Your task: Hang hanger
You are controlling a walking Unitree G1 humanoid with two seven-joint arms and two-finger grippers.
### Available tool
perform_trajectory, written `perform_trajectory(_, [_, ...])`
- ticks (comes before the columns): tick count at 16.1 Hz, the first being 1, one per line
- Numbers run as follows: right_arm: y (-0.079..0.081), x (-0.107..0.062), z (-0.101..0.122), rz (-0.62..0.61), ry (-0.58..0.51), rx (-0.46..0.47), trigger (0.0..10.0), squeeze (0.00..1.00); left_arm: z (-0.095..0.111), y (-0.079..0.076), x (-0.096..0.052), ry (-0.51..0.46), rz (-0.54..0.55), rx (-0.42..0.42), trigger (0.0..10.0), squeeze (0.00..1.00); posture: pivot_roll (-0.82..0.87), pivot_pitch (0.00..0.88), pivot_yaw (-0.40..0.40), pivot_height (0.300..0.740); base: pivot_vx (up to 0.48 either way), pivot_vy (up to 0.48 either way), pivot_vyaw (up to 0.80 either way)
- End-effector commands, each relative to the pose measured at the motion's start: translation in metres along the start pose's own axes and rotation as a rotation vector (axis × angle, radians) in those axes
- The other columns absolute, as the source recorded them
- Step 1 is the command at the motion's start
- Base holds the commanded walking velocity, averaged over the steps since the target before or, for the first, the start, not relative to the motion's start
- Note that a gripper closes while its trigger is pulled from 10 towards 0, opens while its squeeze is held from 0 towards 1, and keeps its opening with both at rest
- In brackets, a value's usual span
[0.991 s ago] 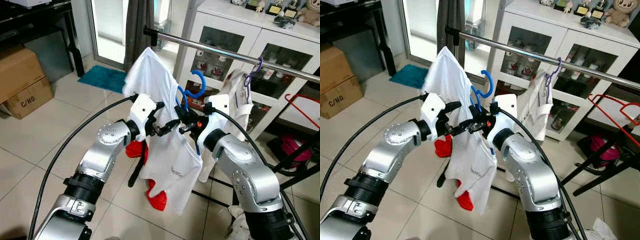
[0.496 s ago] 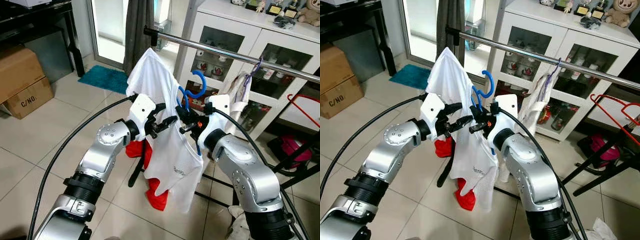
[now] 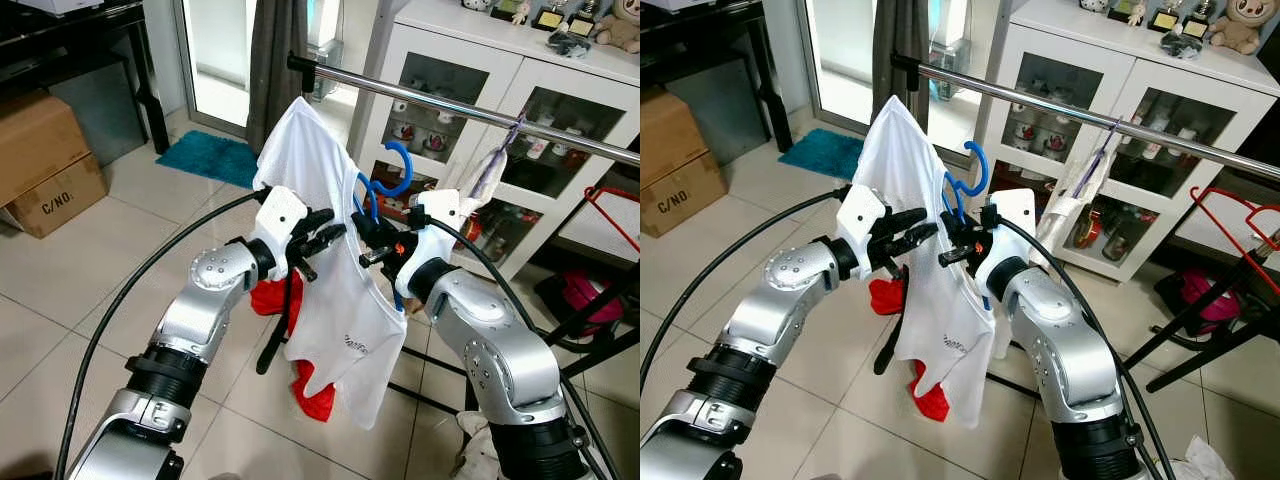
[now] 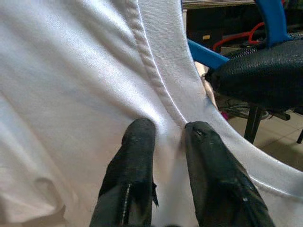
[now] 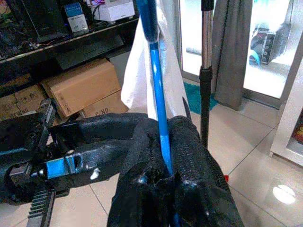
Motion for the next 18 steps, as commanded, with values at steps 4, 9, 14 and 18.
perform_trajectory(4, [-0.008,0.001,0.007,-0.022,-0.016,-0.01,0.0,0.0,0.008,0.004,0.0,-0.025,0.003,0.006,0.0,0.0,-0.04,0.0,-0.119,0.74,0.0,0.0,0.0])
perform_trajectory(9, [-0.01,-0.001,-0.002,-0.033,0.021,-0.013,0.0,0.0,0.032,0.008,-0.004,-0.158,0.01,-0.054,0.0,0.0,-0.04,0.0,-0.12,0.74,0.0,0.0,0.0])
perform_trajectory(14, [-0.013,0.0,-0.003,-0.047,0.028,-0.004,0.0,0.0,0.043,-0.002,-0.008,-0.211,-0.048,-0.032,10.0,0.0,-0.04,0.0,-0.12,0.74,0.0,0.0,0.0])
perform_trajectory(18, [-0.012,0.001,0.001,-0.045,0.015,-0.002,0.0,0.0,0.067,-0.016,-0.008,-0.333,-0.1,0.07,10.0,1.0,-0.04,0.0,-0.121,0.74,0.0,0.0,0.0])
Point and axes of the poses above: a point about 5 cm out from each wrist's last joint towards the gripper, its own x axis pointing out of the wrist towards the gripper, its own z axis along the axis of the wrist's last joint, y = z × x, the point moved 6 cm from there along x, pointing out of the wrist towards the gripper, and after that the axes turned 15 degrees about -x, right-handed, at the moved point
